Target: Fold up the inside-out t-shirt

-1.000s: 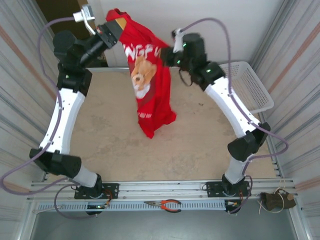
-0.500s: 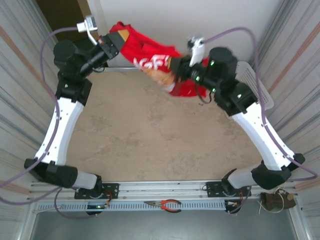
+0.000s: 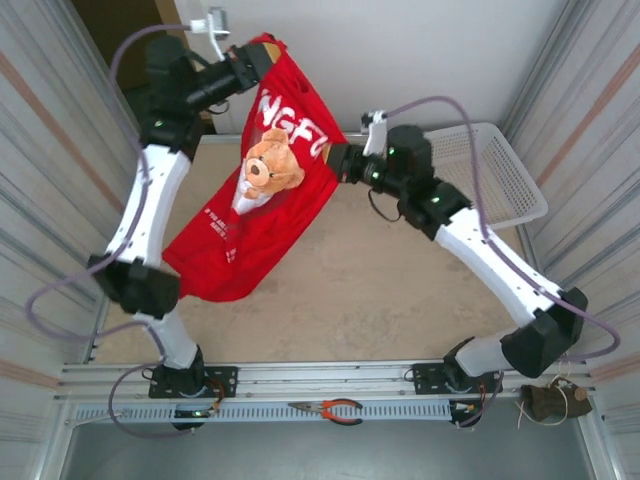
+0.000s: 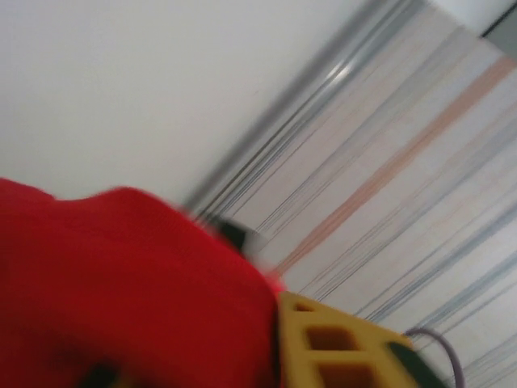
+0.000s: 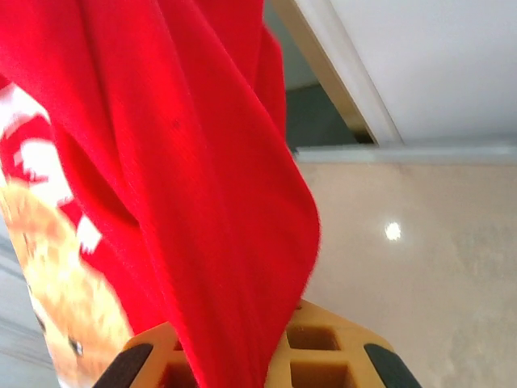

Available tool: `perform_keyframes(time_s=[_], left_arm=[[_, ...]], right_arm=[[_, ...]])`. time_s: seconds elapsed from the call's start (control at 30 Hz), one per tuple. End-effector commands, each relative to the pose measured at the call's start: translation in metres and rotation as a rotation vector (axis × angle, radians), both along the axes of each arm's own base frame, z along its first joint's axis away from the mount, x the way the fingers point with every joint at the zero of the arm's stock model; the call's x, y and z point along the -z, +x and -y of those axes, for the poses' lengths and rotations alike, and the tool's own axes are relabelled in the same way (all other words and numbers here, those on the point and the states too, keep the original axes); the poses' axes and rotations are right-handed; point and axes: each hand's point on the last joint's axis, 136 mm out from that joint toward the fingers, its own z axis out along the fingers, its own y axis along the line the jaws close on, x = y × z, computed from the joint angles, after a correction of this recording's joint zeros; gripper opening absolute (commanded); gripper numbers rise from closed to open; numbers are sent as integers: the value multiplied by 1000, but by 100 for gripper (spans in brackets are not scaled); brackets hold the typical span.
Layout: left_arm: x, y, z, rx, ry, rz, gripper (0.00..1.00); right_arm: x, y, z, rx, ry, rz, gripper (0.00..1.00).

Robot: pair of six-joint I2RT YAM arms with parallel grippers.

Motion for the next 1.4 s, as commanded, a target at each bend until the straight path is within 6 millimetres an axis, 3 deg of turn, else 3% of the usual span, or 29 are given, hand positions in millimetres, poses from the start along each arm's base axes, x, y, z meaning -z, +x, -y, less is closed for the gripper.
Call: perform_keyframes(time_s=[0.0,0.1,0.23,0.3,0.43,0.53,0.63,0.73,0.87,1.0,1.13,1.37], left_arm=[[58,30,3,7,84,-111,43],[106,34,3,-7,164,-190,62],[143,10,-8,-49,192,-252,73],[161,-18,-10,-64,191,-297,74],[222,-87,-5,-104,278,-404,78],[271,-137,7,-114,380,-437,78],[305,-173,24,-100,516,-393,81],[335,-195,38,-85,693,-329,82],[358,-203,53,-79,915,-221,83],[372,-199,61,-76,1028,-154,84],[388,-191,65,-68,1091,-136,84],[411,-181,85,-12,1122,-127,85]], right_arm=[[80,9,3,132,-11,-150,0],[143,2,15,187,-73,-226,0],[185,-13,40,243,-147,-288,0],[194,-22,50,253,-168,-301,0],[212,-41,69,272,-221,-335,1],[224,-60,80,280,-252,-366,15],[238,-87,94,305,-299,-398,43],[238,-106,114,356,-315,-398,50],[224,-118,140,423,-293,-371,53],[219,-119,148,431,-275,-380,61],[214,-113,139,402,-254,-380,66],[215,-86,111,363,-259,-393,67]])
